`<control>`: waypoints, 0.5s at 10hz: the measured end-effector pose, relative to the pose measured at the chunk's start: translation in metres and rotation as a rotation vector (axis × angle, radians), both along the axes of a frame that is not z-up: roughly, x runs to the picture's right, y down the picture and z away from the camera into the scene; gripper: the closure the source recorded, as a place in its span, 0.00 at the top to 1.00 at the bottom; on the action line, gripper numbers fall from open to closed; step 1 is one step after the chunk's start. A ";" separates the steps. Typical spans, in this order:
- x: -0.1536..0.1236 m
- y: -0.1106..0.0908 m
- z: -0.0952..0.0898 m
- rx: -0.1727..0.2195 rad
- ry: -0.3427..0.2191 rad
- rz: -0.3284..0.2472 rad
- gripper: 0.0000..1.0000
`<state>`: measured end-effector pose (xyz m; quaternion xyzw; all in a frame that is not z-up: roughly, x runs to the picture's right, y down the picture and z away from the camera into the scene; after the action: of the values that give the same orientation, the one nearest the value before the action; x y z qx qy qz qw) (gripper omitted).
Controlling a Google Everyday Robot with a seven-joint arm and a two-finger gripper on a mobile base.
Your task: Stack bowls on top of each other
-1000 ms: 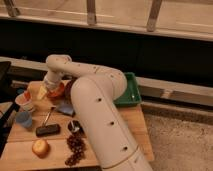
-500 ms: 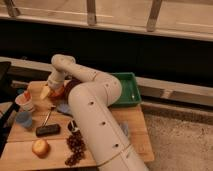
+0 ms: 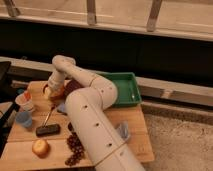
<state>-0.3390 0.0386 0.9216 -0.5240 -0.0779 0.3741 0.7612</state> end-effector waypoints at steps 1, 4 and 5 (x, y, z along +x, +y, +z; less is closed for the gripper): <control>0.000 0.000 -0.001 -0.001 0.002 -0.001 0.03; 0.008 -0.014 -0.014 0.049 0.010 0.025 0.00; 0.010 -0.022 -0.023 0.072 0.012 0.033 0.00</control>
<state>-0.3286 0.0163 0.8987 -0.4925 -0.0954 0.3867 0.7738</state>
